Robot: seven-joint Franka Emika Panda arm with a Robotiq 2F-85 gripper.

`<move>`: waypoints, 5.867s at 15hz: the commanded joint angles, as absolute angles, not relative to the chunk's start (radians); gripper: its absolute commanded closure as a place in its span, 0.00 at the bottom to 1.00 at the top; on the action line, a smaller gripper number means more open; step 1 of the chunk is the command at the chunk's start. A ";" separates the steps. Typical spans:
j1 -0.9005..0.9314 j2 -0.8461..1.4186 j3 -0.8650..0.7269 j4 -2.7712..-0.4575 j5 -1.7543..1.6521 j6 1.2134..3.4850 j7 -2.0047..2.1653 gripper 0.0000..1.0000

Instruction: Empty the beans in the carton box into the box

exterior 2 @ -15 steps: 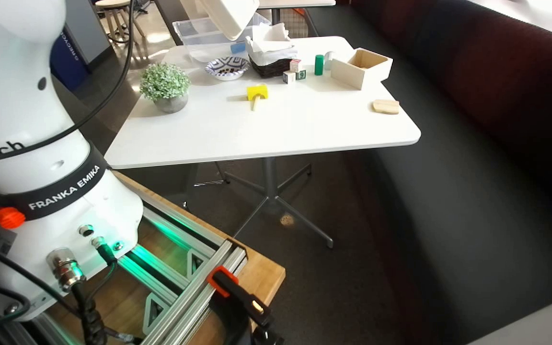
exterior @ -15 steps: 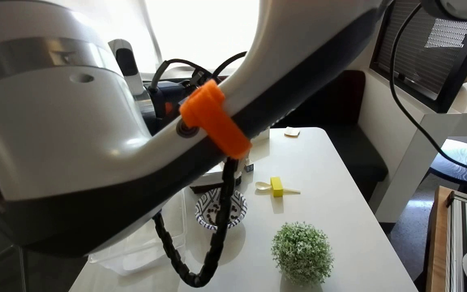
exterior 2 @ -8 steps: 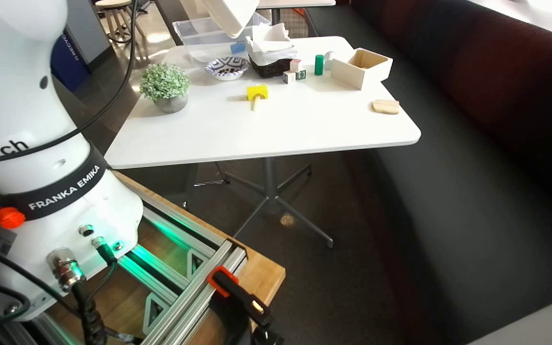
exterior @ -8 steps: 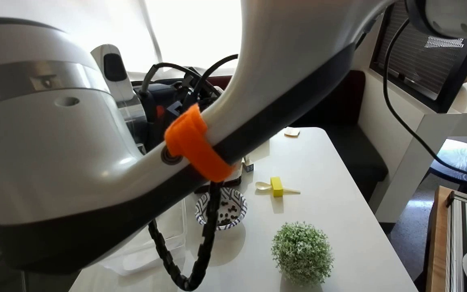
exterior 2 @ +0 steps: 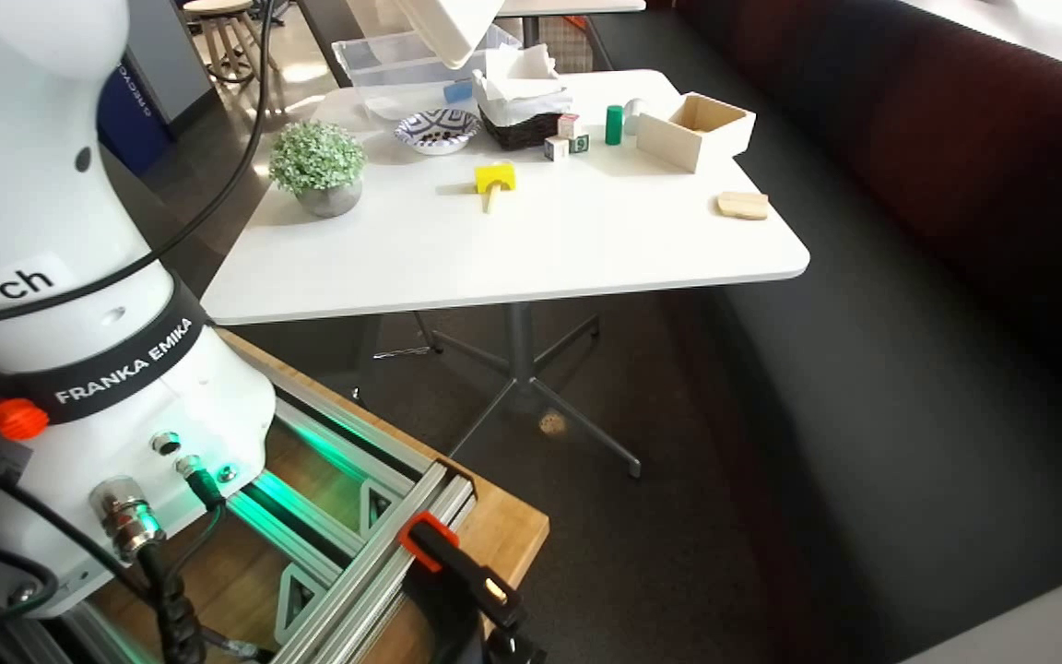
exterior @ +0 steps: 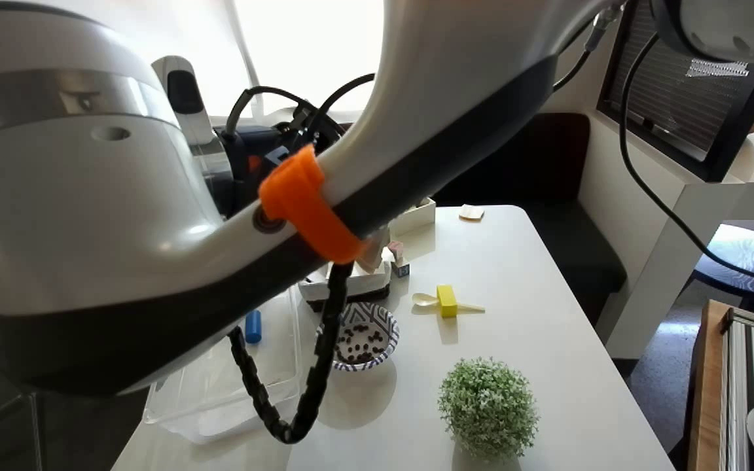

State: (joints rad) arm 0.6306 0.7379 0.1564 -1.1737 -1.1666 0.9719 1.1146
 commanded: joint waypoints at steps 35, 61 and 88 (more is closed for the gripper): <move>0.134 -0.034 0.109 -2.189 -0.935 2.197 1.694 0.99; 0.044 -0.049 -0.369 -2.645 0.220 2.994 0.607 0.97; -0.126 0.214 -0.217 -2.464 0.855 2.938 -0.107 0.99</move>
State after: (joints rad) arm -0.0880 0.1517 -0.2435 -2.5098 0.7908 2.9817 -0.0190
